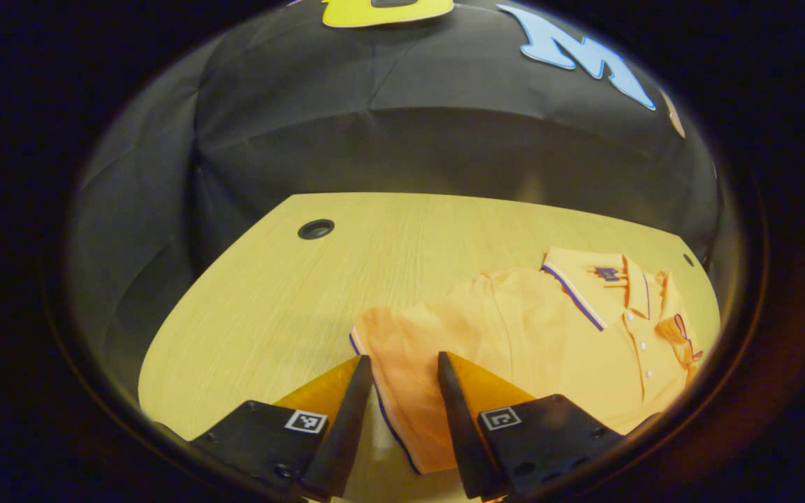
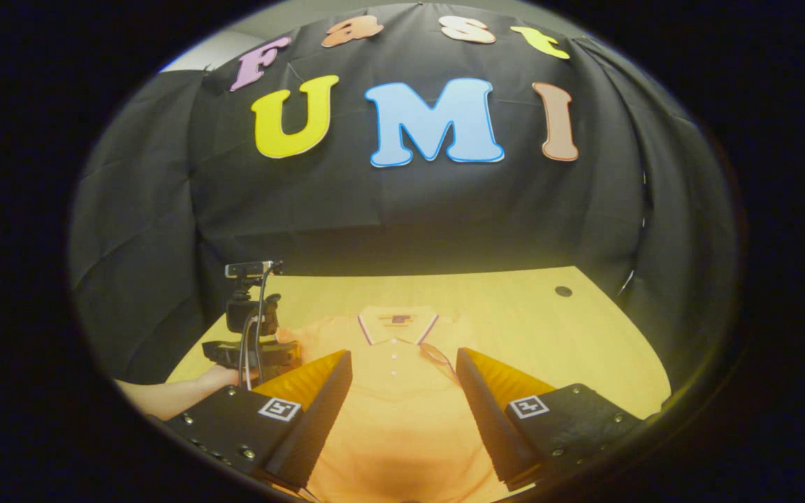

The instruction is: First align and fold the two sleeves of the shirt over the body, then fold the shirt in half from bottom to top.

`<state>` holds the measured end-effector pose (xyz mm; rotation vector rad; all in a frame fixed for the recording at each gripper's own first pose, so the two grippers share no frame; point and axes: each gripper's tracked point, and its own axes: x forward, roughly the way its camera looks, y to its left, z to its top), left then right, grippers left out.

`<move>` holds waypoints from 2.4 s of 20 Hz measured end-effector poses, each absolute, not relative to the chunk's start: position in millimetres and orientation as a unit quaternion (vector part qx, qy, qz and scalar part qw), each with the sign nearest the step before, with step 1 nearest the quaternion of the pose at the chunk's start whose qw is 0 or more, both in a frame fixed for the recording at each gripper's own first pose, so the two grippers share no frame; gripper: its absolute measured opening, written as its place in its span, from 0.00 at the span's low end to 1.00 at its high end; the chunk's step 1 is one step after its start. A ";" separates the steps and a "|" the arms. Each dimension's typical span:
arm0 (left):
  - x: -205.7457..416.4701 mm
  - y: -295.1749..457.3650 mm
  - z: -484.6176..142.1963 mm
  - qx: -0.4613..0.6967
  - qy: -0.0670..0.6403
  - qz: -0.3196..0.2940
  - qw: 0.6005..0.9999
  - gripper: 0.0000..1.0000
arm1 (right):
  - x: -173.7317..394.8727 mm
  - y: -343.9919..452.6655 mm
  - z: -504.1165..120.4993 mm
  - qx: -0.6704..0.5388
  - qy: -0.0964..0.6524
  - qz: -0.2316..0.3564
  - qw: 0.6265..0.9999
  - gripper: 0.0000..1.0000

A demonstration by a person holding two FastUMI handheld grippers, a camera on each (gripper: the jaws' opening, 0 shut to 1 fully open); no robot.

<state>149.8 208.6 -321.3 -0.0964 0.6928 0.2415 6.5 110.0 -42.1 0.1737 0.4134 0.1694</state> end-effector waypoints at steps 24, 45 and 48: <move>172.2 124.0 -240.6 0.041 0.285 0.057 0.956 0.11 | -13.9 60.2 -48.4 0.092 0.193 0.087 0.973 0.93; 165.8 36.4 -271.5 0.056 0.320 -0.052 0.944 0.64 | -21.4 55.5 -72.0 0.111 0.214 0.042 0.970 0.93; 156.3 34.6 -259.0 0.039 0.307 -0.059 0.949 0.82 | -22.1 59.2 -77.8 0.103 0.215 0.048 0.970 0.93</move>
